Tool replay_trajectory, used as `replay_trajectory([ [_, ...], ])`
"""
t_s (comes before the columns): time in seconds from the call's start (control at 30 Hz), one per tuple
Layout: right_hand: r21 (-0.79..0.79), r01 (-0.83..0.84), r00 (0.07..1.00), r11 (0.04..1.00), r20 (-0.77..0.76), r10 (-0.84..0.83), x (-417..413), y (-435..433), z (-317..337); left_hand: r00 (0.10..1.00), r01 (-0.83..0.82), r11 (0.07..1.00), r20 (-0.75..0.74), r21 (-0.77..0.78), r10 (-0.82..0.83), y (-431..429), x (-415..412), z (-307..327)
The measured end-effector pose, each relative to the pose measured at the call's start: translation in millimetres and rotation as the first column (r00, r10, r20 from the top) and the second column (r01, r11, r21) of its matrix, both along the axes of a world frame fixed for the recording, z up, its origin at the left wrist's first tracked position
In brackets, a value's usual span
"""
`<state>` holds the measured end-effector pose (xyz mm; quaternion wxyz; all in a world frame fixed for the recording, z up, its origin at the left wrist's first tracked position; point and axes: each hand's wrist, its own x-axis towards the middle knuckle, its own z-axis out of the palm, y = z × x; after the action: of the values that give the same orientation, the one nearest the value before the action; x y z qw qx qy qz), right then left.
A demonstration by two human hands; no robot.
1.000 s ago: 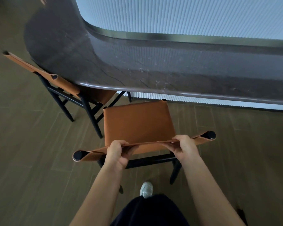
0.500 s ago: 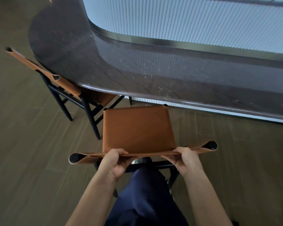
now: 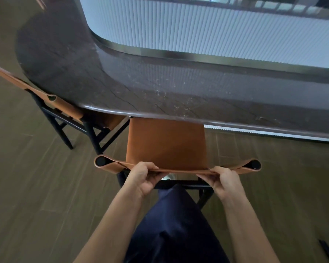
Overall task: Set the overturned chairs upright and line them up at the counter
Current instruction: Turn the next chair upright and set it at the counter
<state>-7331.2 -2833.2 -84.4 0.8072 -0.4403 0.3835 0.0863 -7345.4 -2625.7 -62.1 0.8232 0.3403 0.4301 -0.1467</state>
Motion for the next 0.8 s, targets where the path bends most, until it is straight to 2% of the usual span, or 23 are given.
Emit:
replay_trajectory([
  [0.1, -0.015, 0.048, 0.999, 0.999, 0.004, -0.048, 9.5, -12.6, -0.7, 0.998, 0.059, 0.998, 0.024, -0.017, -0.058, -12.1, 17.4, -7.0],
  [0.37, -0.043, 0.148, 0.988, 0.988, -0.037, -0.15, 55.1, -51.0, -7.3, 0.992, 0.102, 0.988, 0.085, -0.12, -0.092, -46.5, 71.2, -27.6],
  [0.6, -0.032, 0.197, 0.976, 0.98, -0.09, -0.2, 95.1, -87.3, -25.3, 0.975, 0.2, 0.972, 0.127, -0.12, -0.184, -81.6, 108.6, -46.5],
  [0.8, 0.014, 0.243, 0.964, 0.97, -0.119, -0.239, 127.3, -122.6, -35.1, 0.978, 0.181, 0.973, 0.126, -0.145, -0.164, -123.5, 145.3, -54.0],
])
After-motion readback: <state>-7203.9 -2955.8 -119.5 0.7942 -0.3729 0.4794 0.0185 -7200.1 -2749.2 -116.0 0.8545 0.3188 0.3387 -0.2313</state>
